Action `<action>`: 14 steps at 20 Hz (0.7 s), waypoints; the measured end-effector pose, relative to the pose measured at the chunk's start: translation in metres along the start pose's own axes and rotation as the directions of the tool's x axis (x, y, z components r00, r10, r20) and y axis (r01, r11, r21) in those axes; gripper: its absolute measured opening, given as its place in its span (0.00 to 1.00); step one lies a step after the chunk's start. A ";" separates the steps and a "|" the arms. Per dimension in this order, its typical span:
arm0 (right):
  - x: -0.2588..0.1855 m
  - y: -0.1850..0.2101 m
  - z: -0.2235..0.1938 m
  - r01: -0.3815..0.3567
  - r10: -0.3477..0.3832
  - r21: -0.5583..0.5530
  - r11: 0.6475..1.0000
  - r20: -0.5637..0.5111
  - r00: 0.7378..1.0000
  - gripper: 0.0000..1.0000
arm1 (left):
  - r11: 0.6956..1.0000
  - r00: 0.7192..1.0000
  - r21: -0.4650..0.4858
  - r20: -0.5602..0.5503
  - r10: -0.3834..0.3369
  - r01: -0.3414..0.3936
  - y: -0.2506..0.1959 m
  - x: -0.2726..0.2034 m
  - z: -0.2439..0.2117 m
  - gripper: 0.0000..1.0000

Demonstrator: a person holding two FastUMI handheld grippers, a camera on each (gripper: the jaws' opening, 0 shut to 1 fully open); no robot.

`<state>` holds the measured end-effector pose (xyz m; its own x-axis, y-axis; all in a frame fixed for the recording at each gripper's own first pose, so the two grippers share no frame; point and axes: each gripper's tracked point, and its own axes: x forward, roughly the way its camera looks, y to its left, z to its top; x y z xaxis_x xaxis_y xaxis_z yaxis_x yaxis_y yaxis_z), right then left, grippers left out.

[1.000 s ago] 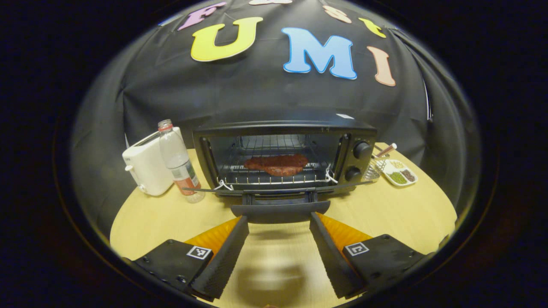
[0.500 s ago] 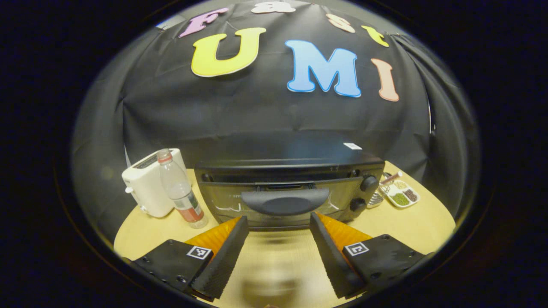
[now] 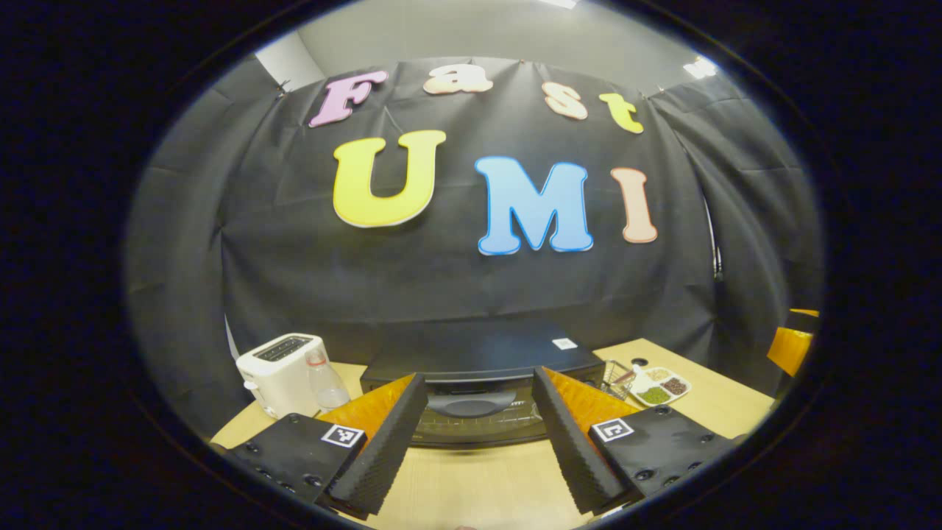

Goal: Open the electric oven with the left hand, put the food in, and close the electric oven.

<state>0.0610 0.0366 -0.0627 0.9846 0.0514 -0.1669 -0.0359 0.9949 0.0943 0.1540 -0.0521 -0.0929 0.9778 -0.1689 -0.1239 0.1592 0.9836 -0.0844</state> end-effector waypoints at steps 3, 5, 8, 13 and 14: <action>-0.015 -0.018 0.015 -0.026 0.026 -0.012 1.000 0.017 1.000 0.98 | 0.999 0.999 -0.024 0.023 0.034 -0.034 -0.013 -0.040 0.017 0.98; -0.026 -0.029 0.023 -0.043 0.044 -0.026 0.999 0.033 0.998 0.98 | 0.997 0.997 -0.050 0.033 0.065 -0.063 -0.018 -0.067 0.023 0.97; -0.046 -0.046 0.031 -0.059 0.062 -0.058 0.997 0.055 0.997 0.98 | 0.992 0.992 -0.055 0.051 0.112 -0.109 -0.023 -0.108 0.029 1.00; -0.068 -0.048 0.038 -0.098 0.101 -0.048 0.994 0.068 0.993 0.98 | 0.989 0.984 -0.016 0.101 0.148 -0.147 -0.025 -0.162 0.047 0.95; -0.071 -0.046 0.042 -0.101 0.105 -0.044 0.994 0.079 0.991 0.98 | 0.989 0.983 -0.011 0.111 0.148 -0.148 -0.024 -0.171 0.051 1.00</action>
<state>-0.0005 -0.0166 -0.0143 0.9859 0.1481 -0.0780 -0.1430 0.9874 0.0674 -0.0105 -0.0438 -0.0196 0.9996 -0.0132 -0.0247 0.0113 0.9970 -0.0764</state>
